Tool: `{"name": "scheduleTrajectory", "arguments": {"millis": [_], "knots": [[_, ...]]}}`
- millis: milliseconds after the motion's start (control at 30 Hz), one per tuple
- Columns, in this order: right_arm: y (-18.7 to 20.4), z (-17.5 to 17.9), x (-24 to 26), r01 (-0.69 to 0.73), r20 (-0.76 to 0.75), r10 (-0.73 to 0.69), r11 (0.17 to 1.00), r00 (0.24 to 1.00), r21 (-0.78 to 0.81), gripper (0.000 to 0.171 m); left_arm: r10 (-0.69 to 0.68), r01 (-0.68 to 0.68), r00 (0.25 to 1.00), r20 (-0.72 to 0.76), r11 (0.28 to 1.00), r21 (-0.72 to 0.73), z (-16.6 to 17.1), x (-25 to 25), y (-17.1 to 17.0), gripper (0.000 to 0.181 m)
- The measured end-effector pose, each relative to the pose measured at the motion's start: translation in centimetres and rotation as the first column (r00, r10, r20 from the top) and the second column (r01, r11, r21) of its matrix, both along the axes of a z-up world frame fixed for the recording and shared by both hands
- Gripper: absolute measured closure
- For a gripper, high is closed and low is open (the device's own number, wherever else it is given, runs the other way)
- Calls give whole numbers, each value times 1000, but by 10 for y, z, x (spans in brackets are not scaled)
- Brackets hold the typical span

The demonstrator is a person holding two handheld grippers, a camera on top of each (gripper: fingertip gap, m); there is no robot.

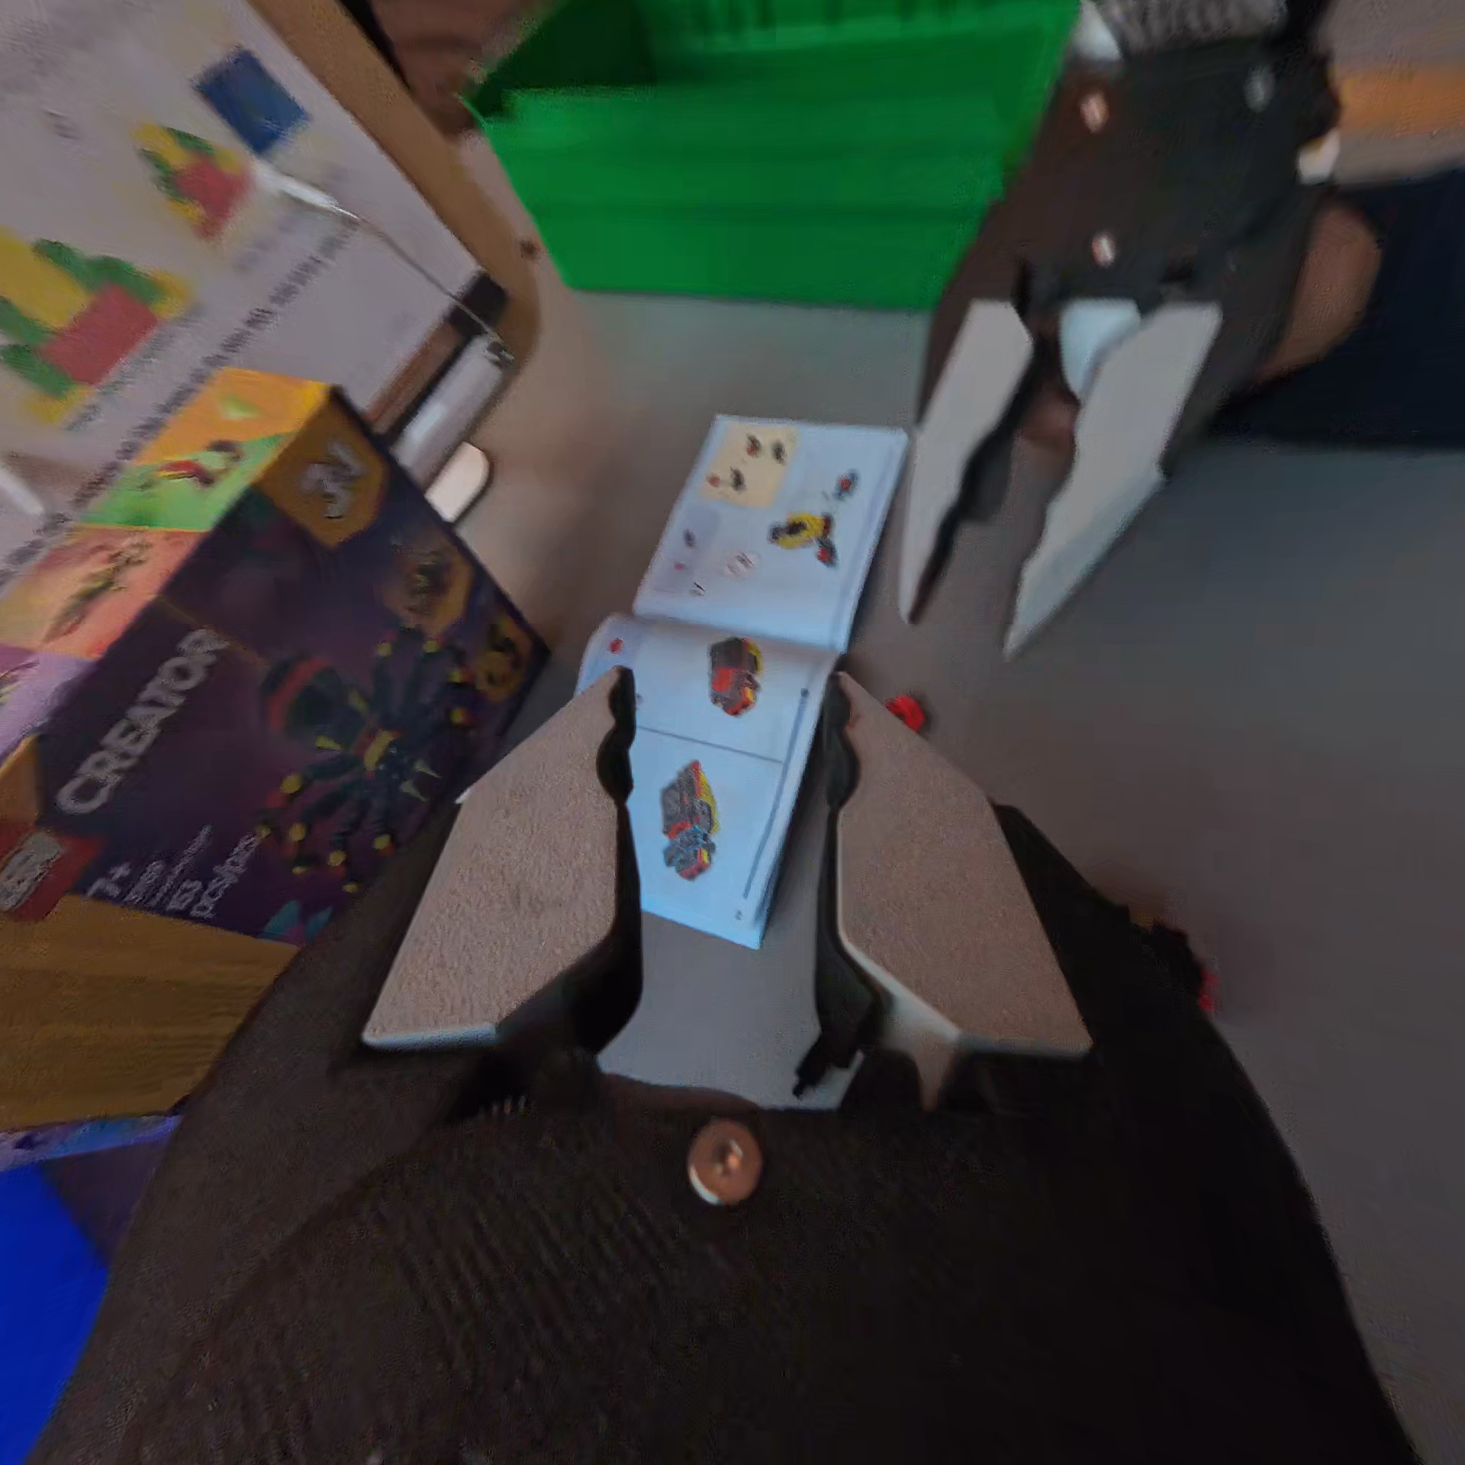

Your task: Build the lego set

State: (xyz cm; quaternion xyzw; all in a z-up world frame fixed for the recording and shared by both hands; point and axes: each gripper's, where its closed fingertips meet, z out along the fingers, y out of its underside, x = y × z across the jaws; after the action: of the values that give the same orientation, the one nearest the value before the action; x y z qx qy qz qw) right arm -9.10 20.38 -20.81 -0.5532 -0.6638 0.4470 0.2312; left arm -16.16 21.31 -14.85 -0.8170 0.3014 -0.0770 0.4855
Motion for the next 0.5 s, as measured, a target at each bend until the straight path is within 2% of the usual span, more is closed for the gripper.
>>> {"name": "scheduleTrajectory", "arguments": {"millis": [100, 167, 267, 367, 500], "knots": [[-4, -24, -3, -13, 83, 5, 995, 997, 98, 141, 101, -139, 969, 228, 977, 159, 23, -31, 11, 135], [-4, -36, -4, -19, 141, 0, 991, 990, 134, 140, 138, -204, 948, 288, 955, 214, 24, -52, 9, 137], [-1, -32, -8, 8, 114, -24, 991, 993, 136, 140, 177, -266, 920, 349, 938, 224, 24, -70, 5, 141], [0, -26, -9, 16, 74, -25, 992, 997, 121, 142, 197, -290, 919, 342, 925, 245, 21, -76, -2, 146], [1, -20, -12, 26, 47, -29, 998, 998, 66, 141, 248, -315, 942, 227, 888, 336, 9, -88, -6, 156]]}}
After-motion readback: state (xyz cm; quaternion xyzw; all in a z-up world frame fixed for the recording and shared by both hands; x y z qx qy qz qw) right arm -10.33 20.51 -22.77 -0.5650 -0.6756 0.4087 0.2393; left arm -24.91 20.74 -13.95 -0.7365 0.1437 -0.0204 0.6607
